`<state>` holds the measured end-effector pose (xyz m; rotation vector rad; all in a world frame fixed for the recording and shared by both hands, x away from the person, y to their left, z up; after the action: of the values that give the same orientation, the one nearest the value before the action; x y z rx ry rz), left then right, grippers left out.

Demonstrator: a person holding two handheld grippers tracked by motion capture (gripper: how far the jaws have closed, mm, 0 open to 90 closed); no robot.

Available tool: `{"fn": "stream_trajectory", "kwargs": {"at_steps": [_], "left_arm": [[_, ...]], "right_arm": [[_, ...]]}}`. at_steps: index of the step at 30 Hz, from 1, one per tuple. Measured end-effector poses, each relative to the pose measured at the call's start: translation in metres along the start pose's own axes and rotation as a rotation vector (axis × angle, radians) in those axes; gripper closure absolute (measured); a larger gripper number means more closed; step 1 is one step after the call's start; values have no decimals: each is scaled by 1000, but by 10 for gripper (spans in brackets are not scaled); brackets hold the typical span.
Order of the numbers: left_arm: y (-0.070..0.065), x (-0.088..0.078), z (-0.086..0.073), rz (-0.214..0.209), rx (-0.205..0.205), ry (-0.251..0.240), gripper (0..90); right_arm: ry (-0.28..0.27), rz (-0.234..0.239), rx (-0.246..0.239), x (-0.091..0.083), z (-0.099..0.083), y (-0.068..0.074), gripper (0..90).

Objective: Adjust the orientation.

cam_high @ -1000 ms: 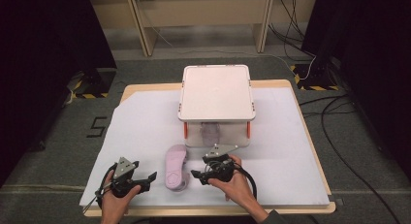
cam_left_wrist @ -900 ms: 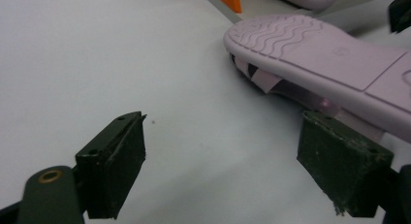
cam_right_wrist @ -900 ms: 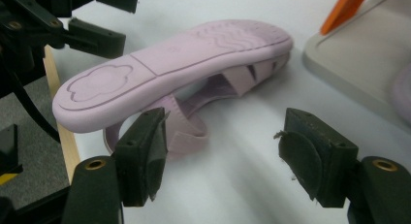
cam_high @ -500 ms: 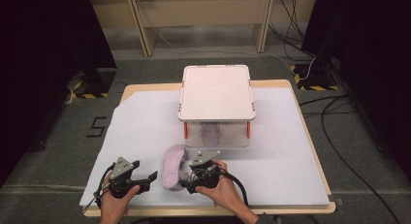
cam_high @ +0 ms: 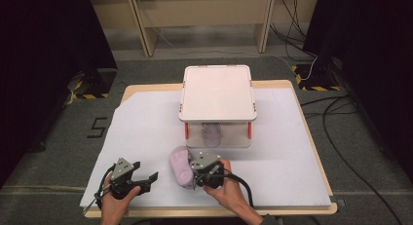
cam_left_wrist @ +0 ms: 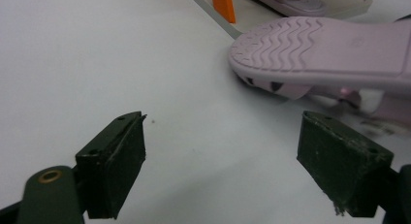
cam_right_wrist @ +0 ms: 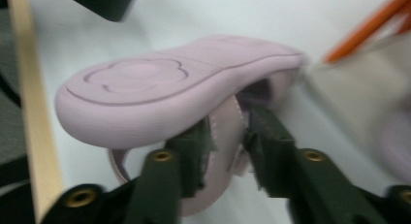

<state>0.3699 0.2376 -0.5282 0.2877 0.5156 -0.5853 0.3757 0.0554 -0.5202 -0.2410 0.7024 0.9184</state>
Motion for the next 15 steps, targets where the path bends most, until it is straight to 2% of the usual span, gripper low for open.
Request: {"fn": "stream_trajectory", "kwargs": {"at_steps": [3,4,7,8,11,12,13,14,15], "left_arm": [[-1,1,-1,-4,1,3,171],[-1,1,-1,-4,-1,3,171],[-2,3,-1,-8,-3,5,171],[-3,3,-2,-12,-2,12,171],[-5,4,-1,-15,-1,10,171],[-6,4,-1,-18,1,11,171],[-6,4,-2,-21,2,14,171],[-7,5,-2,-24,2,20,171],[-7,5,-2,-25,1,17,171]], "right_arm": [[-23,-17,2,-22,-5,-19,791],[-25,-22,7,-30,-9,-26,796],[-21,0,35,-43,-17,-34,764],[-21,8,42,-45,-20,-35,754],[30,64,66,-42,-35,-31,657],[38,69,63,-42,-36,-30,631],[78,103,72,-41,-40,-26,584],[92,119,75,-41,-41,-23,559],[118,153,88,-42,-43,-18,496]]}}
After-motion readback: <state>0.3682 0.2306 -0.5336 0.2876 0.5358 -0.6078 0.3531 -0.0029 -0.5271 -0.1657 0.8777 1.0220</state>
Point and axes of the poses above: each handheld gripper's, and its own axes: x roughly forward along the jaws, z roughly out of its top, y roughly to its left, the point moved 10 cm from there along x, roughly forward along the jaws, and after that the axes turned 14 degrees about x, right-handed, at the moved point
